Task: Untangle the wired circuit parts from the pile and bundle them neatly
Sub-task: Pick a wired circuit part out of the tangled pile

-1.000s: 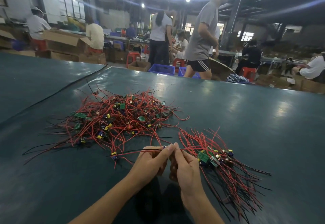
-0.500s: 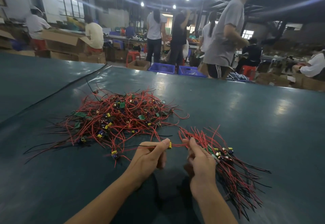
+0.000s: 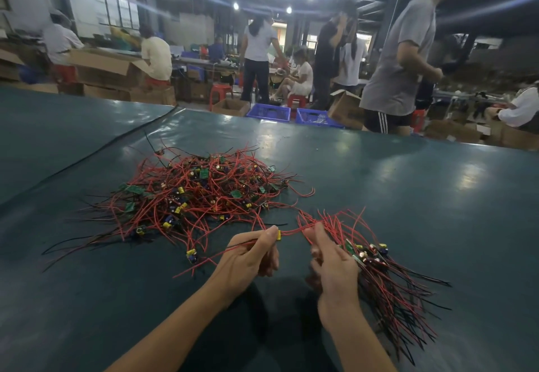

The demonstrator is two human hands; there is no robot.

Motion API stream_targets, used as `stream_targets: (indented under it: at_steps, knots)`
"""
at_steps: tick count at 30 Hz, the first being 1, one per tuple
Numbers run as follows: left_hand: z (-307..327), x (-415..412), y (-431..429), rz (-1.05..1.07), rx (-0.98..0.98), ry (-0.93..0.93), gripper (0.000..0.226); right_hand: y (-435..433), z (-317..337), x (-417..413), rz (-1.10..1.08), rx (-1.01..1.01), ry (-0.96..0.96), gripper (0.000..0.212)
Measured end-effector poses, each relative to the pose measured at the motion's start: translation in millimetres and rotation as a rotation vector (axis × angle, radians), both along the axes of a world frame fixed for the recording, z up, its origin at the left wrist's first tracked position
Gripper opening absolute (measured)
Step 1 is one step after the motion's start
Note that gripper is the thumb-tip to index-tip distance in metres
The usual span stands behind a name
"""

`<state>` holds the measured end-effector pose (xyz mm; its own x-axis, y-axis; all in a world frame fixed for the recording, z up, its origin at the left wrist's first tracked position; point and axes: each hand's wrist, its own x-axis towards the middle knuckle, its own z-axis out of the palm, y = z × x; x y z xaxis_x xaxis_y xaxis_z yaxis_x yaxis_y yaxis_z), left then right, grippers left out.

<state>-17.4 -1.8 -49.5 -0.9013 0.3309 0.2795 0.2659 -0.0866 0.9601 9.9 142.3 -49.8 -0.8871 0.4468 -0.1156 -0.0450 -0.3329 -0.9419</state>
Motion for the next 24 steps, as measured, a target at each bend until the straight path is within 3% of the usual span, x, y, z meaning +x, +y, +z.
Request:
stream_targets:
  at_steps: [2,5,12,20,24]
  knots:
    - [0,0,1,0.018,-0.047,0.036,0.045,-14,-1,5,0.111,0.117,-0.001,0.047]
    - [-1,1,2,-0.026,-0.056,0.038,0.038,-26,0,9,0.173,0.170,0.050,0.028]
    - [-11,1,8,-0.033,-0.153,0.164,0.046,-13,2,3,-0.010,0.035,-0.016,0.025]
    - [-13,6,7,0.124,-0.317,0.493,0.051,20,2,-7,-0.233,-0.141,-0.015,0.015]
    - [-15,4,5,0.267,-0.368,0.628,0.047,23,-2,-6,-0.268,0.092,0.009,0.022]
